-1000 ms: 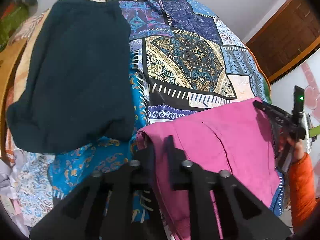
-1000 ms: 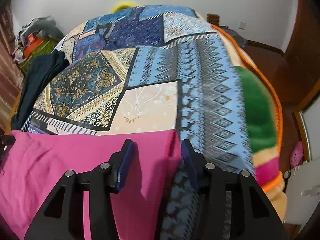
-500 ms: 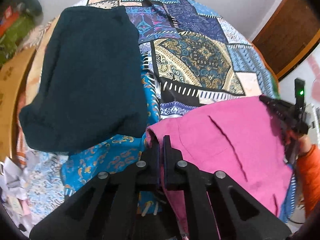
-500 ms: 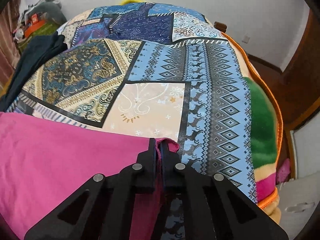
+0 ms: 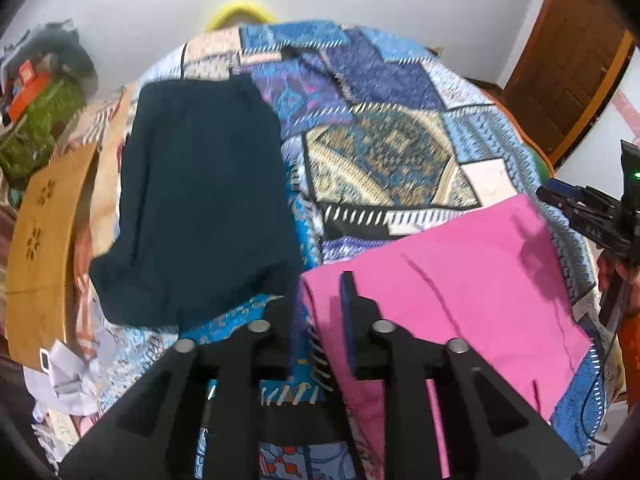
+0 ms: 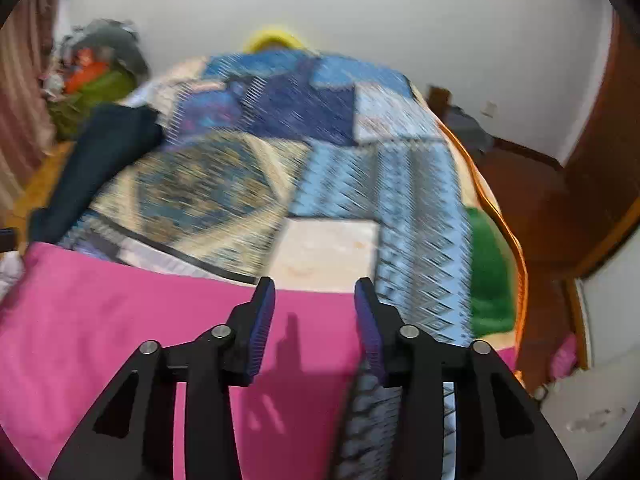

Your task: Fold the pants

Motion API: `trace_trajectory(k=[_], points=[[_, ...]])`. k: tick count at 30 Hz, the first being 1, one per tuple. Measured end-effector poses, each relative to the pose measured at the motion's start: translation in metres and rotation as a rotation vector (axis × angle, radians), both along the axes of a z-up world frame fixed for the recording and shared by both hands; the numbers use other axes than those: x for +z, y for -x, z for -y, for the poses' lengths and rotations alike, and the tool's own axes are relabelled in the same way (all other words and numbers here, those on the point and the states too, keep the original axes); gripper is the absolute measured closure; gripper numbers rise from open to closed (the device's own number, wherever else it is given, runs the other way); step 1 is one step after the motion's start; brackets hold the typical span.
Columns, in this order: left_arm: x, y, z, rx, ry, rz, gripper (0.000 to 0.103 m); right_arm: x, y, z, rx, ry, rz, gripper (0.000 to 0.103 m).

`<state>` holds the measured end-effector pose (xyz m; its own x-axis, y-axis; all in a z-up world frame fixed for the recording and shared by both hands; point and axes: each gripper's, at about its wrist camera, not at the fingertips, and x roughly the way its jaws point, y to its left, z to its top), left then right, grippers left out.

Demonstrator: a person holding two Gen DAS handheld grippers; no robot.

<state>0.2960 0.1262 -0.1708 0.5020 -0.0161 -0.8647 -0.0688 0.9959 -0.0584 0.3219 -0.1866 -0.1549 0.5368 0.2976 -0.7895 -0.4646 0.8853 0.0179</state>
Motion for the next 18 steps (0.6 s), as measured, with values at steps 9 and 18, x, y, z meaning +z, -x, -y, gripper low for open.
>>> trace_trajectory(k=[9, 18], points=[[0.007, -0.002, 0.038, -0.093, 0.004, -0.002, 0.027, 0.010, 0.046, -0.048, 0.177, -0.190, -0.118, 0.035], [-0.043, -0.013, 0.047, -0.122, 0.007, -0.158, 0.026, -0.054, 0.061, -0.082, 0.223, -0.153, -0.394, 0.034]])
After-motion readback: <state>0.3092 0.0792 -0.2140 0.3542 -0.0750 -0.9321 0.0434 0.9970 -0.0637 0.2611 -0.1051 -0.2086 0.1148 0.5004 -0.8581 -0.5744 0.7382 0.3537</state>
